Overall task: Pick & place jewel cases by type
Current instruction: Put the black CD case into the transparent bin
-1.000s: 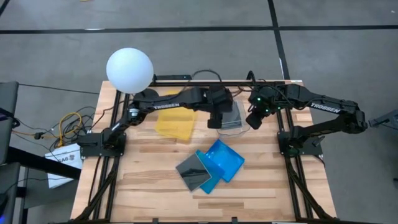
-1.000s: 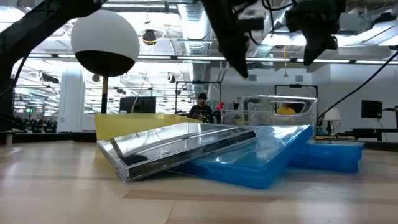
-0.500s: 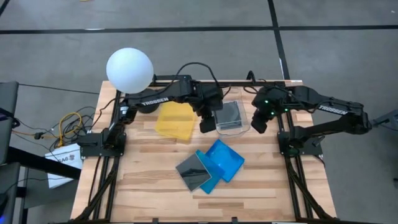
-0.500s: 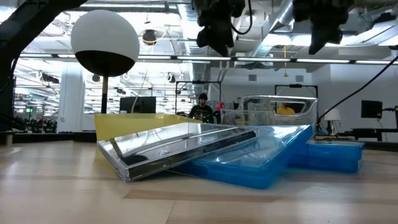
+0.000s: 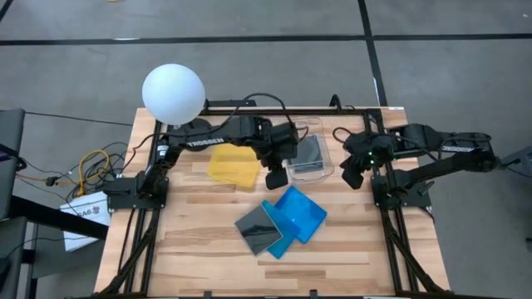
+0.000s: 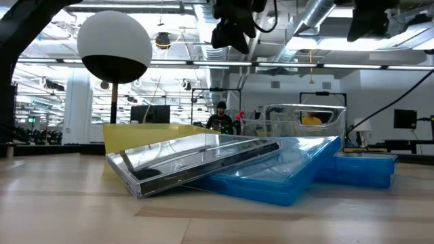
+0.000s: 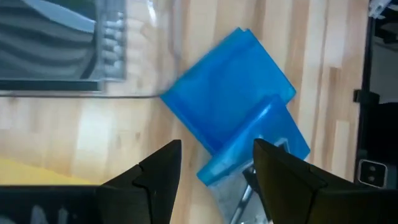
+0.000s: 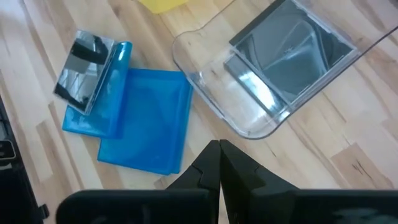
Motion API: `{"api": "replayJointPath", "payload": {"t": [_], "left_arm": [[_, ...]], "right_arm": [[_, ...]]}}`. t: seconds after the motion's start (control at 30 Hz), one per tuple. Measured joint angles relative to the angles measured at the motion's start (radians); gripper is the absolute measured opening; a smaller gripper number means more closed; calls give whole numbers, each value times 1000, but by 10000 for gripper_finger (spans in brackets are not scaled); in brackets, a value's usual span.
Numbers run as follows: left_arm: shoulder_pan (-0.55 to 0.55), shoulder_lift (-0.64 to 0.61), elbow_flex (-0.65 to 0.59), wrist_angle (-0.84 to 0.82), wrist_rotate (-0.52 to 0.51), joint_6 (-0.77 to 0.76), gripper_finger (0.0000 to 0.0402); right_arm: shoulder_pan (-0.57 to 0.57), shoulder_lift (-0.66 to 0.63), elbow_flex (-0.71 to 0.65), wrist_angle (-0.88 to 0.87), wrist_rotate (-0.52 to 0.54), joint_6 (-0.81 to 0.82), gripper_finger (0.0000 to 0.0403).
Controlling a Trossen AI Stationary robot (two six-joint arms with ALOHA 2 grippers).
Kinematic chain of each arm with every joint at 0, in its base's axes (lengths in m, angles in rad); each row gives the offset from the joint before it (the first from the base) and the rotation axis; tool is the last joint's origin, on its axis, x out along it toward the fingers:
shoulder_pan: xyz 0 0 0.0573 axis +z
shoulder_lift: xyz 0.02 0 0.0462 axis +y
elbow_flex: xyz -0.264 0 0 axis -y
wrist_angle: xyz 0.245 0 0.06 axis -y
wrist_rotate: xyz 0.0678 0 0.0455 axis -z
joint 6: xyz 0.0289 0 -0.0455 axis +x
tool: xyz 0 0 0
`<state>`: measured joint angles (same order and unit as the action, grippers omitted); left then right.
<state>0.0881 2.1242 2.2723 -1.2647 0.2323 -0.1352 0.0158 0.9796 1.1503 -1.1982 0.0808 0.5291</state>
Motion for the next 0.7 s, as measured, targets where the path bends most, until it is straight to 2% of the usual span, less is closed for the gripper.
{"api": "replayJointPath", "payload": {"t": [0.13,0.27,0.53,0.7], "left_arm": [[-41,-14,-62,24,2,-15,192],[-65,-98,-196,172,-10,-61,192],[-61,-442,-739,570,-49,-294,192],[-81,-594,-994,679,-47,-449,192]], "right_arm": [[60,2,0,-2,22,36,0],[104,2,0,-2,57,49,0],[108,7,0,18,56,52,0],[117,44,0,82,6,83,0]]}}
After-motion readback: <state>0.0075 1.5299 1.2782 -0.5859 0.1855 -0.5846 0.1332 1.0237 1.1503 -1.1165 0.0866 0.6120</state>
